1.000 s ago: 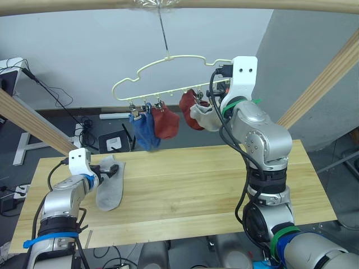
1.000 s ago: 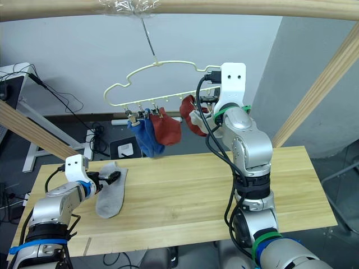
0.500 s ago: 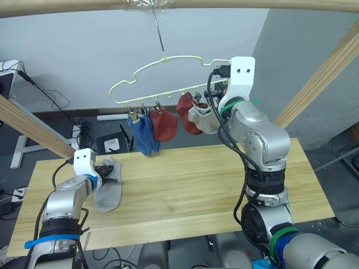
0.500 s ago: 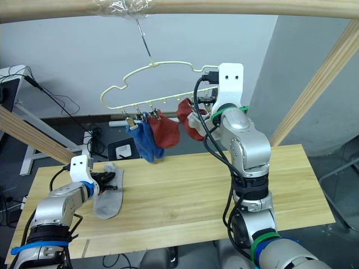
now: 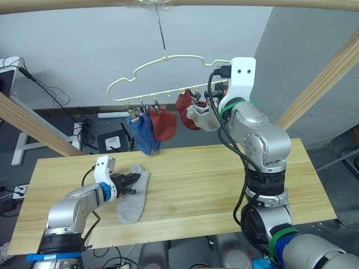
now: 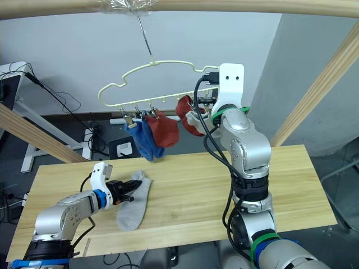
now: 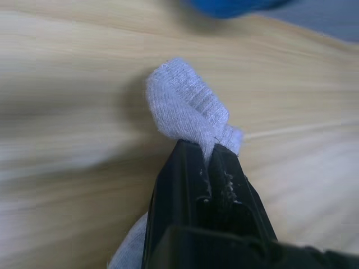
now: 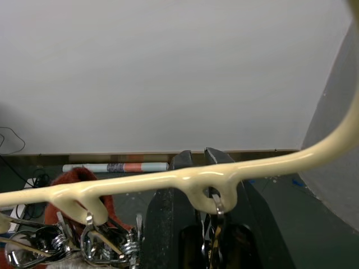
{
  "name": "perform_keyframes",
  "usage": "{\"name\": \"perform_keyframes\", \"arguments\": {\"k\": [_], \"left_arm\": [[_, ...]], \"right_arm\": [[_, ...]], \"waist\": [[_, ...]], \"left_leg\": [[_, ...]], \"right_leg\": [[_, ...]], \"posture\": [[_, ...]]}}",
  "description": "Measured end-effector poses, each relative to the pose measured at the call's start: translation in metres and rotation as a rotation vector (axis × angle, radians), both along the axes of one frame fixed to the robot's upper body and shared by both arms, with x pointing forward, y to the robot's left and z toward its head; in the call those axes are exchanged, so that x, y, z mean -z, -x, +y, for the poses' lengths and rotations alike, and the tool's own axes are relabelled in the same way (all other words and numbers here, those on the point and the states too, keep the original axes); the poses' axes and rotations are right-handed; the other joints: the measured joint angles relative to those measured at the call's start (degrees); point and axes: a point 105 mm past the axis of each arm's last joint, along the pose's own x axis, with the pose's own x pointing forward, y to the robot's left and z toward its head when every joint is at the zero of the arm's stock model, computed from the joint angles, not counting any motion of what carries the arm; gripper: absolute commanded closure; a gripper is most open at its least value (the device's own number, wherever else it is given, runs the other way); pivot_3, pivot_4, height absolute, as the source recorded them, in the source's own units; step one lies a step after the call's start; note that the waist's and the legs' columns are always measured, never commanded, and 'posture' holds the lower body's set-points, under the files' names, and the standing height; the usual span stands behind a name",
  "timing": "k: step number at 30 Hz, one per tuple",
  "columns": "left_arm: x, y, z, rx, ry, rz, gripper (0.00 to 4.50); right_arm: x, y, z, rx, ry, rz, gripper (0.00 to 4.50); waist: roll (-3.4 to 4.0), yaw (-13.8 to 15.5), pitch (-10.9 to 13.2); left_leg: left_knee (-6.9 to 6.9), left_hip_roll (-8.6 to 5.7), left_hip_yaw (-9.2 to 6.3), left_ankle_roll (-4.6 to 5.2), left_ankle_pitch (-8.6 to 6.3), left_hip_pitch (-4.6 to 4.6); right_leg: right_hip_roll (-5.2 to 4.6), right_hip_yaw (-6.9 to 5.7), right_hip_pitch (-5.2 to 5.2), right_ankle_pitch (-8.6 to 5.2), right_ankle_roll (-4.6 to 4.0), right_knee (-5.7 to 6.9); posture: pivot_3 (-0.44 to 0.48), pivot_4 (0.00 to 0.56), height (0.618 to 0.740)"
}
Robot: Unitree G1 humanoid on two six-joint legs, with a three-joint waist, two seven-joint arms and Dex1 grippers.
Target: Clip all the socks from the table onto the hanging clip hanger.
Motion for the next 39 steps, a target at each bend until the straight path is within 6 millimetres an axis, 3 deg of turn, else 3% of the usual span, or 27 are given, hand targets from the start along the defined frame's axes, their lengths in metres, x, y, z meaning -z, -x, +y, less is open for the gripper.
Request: {"name": "perform_keyframes", "arguments": {"k": [4,9,14,20,30,39], "left_arm": [[-0.017,-0.001,-0.025,0.089,0.038,-0.039,4.46],[-0.054,-0.011,-0.068,0.246,0.072,-0.161,4.46],[-0.072,-0.018,-0.092,0.317,0.097,-0.218,4.46],[-0.096,-0.025,-0.135,0.416,0.162,-0.284,4.46],[-0.11,-0.036,-0.166,0.446,0.21,-0.335,4.46],[-0.114,-0.048,-0.175,0.428,0.216,-0.369,4.46]], "right_arm": [[0.0,0.0,0.0,-0.001,-0.001,0.001,4.5],[0.0,0.001,0.002,-0.007,-0.006,0.003,4.5],[0.002,0.0,0.001,-0.005,-0.013,0.017,4.5],[0.001,0.0,0.002,-0.008,-0.025,0.024,4.5],[0.001,0.0,0.0,-0.003,-0.032,0.034,4.5],[0.002,0.0,0.002,-0.006,-0.033,0.042,4.5]], "waist": [[-0.04,0.0,0.2],[-0.12,0.2,0.6],[-0.11,0.1,0.7],[-0.13,0.2,0.7],[-0.14,0.2,0.7],[-0.14,0.1,0.7]], "left_leg": [[0.0,-0.02,0.0,0.0,0.0,0.0],[0.01,-0.08,0.03,0.0,0.0,-0.03],[-0.02,-0.06,0.02,0.0,0.0,-0.09],[0.0,-0.12,0.05,0.0,0.0,-0.11],[0.02,-0.12,0.03,0.0,0.0,-0.13],[-0.02,-0.09,0.01,0.01,0.0,-0.25]], "right_leg": [[0.02,0.0,0.01,0.0,0.0,-0.02],[0.04,0.0,0.01,0.0,0.0,-0.04],[0.1,-0.03,0.0,0.0,0.0,-0.15],[0.07,0.0,0.02,0.0,0.01,-0.2],[0.1,-0.02,0.03,0.0,0.01,-0.24],[0.1,-0.07,0.03,0.01,0.01,-0.47]], "posture": [[-0.176,0.339,0.74],[-0.182,0.34,0.74],[-0.189,0.339,0.74],[-0.191,0.339,0.74],[-0.204,0.339,0.74],[-0.206,0.343,0.74]]}}
